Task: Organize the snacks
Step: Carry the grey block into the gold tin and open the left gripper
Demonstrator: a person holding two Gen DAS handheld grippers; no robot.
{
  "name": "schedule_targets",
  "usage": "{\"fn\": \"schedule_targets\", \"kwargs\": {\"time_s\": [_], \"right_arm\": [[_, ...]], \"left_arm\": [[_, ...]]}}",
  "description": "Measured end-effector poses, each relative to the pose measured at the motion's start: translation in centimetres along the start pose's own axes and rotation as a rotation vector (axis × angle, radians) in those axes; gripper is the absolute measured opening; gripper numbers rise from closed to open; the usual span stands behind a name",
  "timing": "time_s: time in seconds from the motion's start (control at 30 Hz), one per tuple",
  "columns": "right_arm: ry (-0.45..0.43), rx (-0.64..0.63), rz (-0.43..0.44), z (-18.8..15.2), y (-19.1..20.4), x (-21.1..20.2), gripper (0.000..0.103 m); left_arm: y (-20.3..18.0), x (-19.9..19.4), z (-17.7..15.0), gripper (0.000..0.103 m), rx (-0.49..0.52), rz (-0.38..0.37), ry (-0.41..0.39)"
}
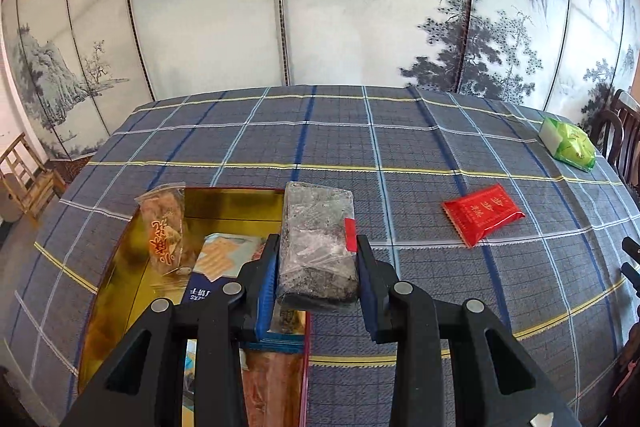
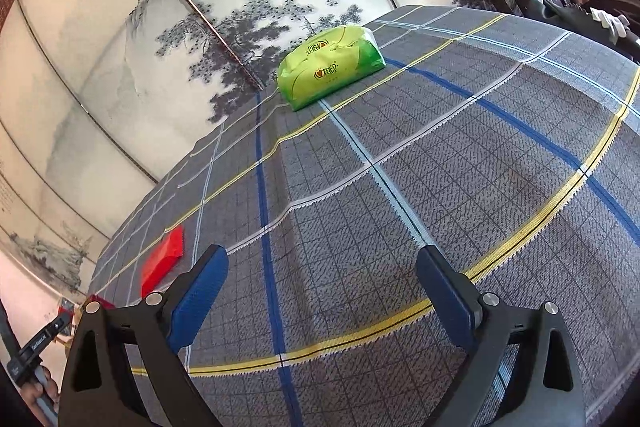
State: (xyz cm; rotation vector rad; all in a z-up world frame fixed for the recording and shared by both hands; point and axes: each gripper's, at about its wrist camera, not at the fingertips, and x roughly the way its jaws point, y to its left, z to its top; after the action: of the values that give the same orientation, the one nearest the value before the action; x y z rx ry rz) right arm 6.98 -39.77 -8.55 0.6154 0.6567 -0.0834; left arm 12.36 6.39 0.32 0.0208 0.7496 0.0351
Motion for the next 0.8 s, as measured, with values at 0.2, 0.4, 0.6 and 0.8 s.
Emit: {"fn": "schedule_targets", "kwargs": {"time_s": [0.2, 0.4, 0.6, 0.8], "right_arm": [[-0.001, 0.001, 0.002, 0.0, 0.1, 0.0, 0.096], [-0.002, 0.005, 0.005, -0.1, 0.2, 0.0, 0.097], [-0.001, 0.003, 0.009, 0.0, 0.4, 0.0, 0.098], [-0.001, 0.003, 0.007, -0.1, 0.4, 0.0, 0.098]], "left_arm": [[1.3, 0.1, -0.7, 0.031, 0.006, 0.019, 0.021], [4.4, -0.4, -2.0, 0.031, -0.018, 0.045, 0.051], [8.3, -1.1, -3.4, 0.031, -0.053, 0.097, 0.071], [11.1, -1.1, -4.9, 0.031, -0.127, 0.114, 0.105]]}}
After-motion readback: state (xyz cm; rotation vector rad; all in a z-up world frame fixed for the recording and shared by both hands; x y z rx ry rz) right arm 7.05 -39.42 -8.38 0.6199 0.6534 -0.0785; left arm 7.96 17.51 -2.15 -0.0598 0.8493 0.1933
